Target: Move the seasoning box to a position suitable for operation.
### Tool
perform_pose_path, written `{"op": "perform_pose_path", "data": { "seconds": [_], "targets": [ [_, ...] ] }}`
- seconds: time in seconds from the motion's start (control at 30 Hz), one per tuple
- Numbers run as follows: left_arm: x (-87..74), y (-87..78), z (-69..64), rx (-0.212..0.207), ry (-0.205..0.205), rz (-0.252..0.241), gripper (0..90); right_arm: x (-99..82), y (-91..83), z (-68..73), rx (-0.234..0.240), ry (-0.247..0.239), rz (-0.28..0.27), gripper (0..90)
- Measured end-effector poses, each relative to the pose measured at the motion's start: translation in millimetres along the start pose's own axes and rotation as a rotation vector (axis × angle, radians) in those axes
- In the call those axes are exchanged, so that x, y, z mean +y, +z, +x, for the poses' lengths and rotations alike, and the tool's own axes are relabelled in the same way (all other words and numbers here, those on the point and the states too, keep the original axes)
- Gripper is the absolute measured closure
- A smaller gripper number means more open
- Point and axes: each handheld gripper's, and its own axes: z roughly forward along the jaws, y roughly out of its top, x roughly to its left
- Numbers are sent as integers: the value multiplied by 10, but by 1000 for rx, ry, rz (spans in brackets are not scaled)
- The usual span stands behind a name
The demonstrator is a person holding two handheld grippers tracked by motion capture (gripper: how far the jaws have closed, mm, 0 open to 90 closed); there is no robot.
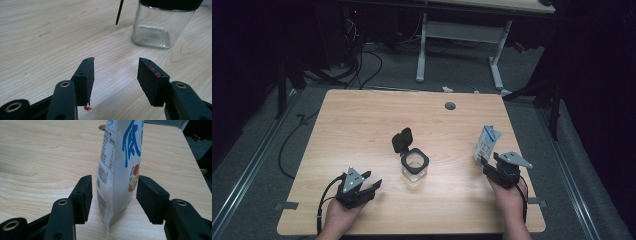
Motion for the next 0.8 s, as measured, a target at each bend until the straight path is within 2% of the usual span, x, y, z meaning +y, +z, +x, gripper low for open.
{"op": "perform_pose_path", "data": {
  "seconds": [0.17,0.33,0.5,0.67,0.8],
  "targets": [
    [-10,-6,11,-1,-7,-5,477,57,23,1,-30,-14,-11,500],
    [-13,0,10,-5,-7,-3,474,115,22,43,-29,-25,-23,503],
    [-13,-5,20,-4,-9,-4,472,115,59,30,-36,-13,-10,631],
    [-18,3,24,-4,-13,-2,471,108,48,41,-45,-14,-27,682],
    [-20,4,18,-3,-13,-6,469,110,50,30,-31,-7,-27,718]
  ]
}}
